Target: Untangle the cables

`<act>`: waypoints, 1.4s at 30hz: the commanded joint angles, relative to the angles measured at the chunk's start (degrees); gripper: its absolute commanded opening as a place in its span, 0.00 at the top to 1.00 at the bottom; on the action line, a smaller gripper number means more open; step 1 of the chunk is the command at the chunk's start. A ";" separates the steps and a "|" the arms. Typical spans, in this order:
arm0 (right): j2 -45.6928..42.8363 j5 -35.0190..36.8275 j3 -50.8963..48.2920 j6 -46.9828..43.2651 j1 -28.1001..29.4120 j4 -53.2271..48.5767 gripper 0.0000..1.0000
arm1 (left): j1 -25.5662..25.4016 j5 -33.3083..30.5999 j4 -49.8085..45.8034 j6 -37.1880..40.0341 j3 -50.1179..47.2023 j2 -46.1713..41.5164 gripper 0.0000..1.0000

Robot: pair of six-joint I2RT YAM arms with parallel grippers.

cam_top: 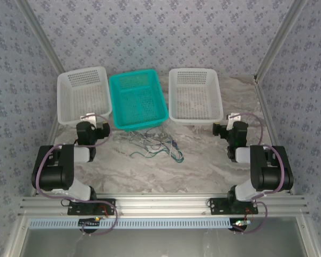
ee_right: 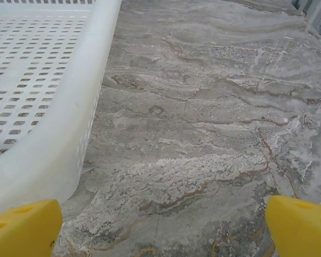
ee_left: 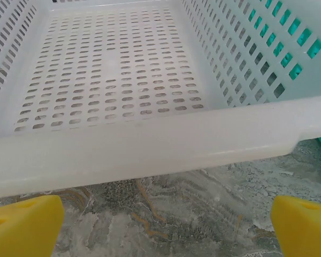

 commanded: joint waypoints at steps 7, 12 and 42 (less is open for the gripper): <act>0.62 1.00 1.16 0.83 0.35 1.36 0.00 | -0.34 0.30 2.20 0.61 1.30 0.50 0.01; 0.68 0.89 1.16 0.94 0.27 1.38 0.00 | -0.30 0.30 2.16 0.62 1.30 0.46 0.00; -41.94 -0.91 14.83 38.72 6.75 -61.49 0.05 | -7.66 -12.59 -53.49 -33.82 6.81 -43.01 0.13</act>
